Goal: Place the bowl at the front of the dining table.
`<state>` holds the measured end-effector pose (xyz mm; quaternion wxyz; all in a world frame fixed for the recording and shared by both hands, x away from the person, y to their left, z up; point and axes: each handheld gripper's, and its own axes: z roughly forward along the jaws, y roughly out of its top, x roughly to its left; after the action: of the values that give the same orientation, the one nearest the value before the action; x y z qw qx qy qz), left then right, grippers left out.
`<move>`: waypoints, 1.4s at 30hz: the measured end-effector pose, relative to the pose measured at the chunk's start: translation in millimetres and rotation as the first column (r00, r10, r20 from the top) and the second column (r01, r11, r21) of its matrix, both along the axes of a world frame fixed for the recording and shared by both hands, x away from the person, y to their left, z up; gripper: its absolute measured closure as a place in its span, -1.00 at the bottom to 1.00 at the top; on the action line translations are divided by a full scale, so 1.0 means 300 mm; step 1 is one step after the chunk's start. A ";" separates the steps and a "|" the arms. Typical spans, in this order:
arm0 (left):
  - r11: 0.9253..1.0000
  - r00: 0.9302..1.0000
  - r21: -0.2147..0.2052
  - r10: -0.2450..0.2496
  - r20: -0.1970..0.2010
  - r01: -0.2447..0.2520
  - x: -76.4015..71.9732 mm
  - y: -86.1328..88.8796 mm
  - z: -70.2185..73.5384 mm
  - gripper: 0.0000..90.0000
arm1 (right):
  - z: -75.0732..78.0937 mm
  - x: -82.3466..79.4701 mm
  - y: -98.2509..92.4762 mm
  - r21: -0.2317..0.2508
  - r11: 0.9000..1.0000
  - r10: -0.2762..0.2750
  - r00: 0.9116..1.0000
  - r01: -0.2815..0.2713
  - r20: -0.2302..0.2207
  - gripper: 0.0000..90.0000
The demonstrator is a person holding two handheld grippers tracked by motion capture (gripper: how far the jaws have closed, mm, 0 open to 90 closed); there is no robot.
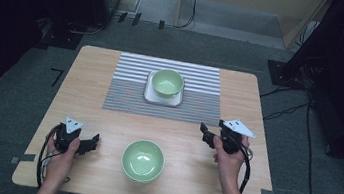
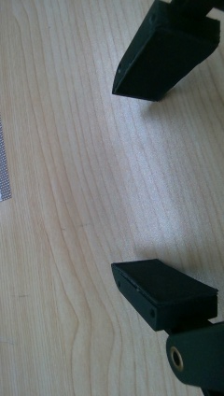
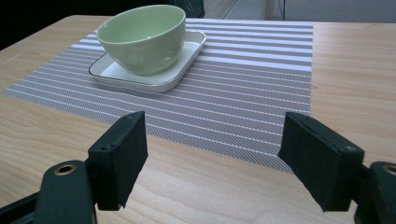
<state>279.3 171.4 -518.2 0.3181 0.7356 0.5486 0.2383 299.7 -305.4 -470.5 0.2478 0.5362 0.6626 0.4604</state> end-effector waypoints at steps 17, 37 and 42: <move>1.000 1.000 0.001 0.000 0.000 0.000 0.000 0.000 0.000 -0.73 | -0.045 -0.066 -0.080 -0.012 0.999 -0.048 0.998 0.047 -0.029 -0.49; 1.000 1.000 0.001 0.000 0.000 0.000 0.000 0.000 0.000 -0.73 | -0.121 -0.149 -0.196 -0.049 0.991 -0.127 0.988 0.123 -0.084 -0.49; 1.000 1.000 0.001 0.000 0.000 0.000 0.000 0.000 0.000 -0.73 | -0.137 -0.167 -0.221 -0.060 0.988 -0.147 0.984 0.141 -0.100 -0.50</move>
<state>279.2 171.4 -518.3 0.3180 0.7356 0.5484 0.2386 249.7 -371.6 -511.5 0.2594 0.5994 0.6461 0.3949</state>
